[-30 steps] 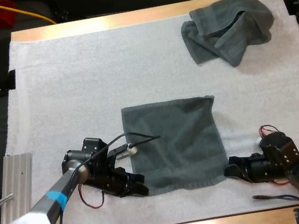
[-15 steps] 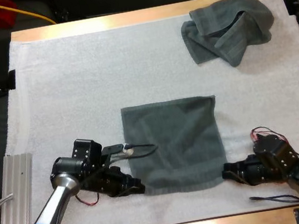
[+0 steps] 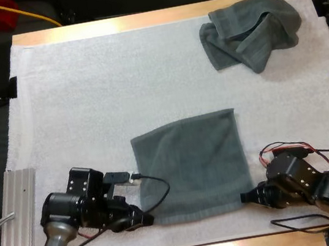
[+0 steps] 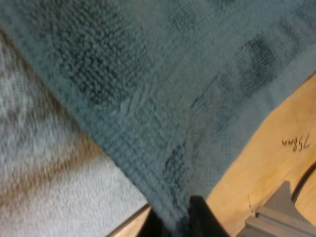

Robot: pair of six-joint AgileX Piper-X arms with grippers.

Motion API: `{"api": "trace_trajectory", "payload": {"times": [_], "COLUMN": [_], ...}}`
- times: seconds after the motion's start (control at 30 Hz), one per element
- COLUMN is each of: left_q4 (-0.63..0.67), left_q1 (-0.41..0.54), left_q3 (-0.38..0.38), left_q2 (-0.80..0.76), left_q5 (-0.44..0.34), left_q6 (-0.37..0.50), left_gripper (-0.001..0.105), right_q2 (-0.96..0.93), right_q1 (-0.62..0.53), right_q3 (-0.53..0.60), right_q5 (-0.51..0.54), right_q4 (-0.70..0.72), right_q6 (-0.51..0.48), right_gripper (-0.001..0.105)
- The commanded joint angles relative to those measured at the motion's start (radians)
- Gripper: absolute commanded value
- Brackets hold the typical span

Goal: Pick towel from pile, fold and stack

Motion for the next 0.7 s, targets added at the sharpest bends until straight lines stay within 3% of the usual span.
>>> {"api": "trace_trajectory", "payload": {"times": [0.0,0.17,0.4,0.5,0.67], "left_q4": [0.029,0.031,-0.093,-0.141,-0.223], "left_q1": [-0.006,-0.006,-0.006,-0.006,-0.006], "left_q3": [-0.004,-0.004,-0.004,-0.004,-0.004], "left_q2": [-0.019,-0.04,0.003,0.056,0.158], "left_q5": [-0.01,-0.01,-0.01,-0.01,0.012], "left_q6": [0.006,0.01,-0.036,-0.058,-0.085], "left_gripper": [0.0,0.0,0.0,0.0,0.0], "right_q2": [-0.005,-0.005,0.005,0.034,0.109], "right_q1": [0.016,0.056,0.052,0.013,-0.111], "right_q3": [-0.018,-0.04,-0.04,-0.04,-0.04], "right_q5": [0.009,0.042,0.107,0.085,-0.044], "right_q4": [0.044,0.062,-0.003,-0.055,-0.186], "right_q6": [-0.008,0.002,0.019,0.053,0.07], "right_gripper": [0.001,0.001,0.001,0.001,0.001]}}
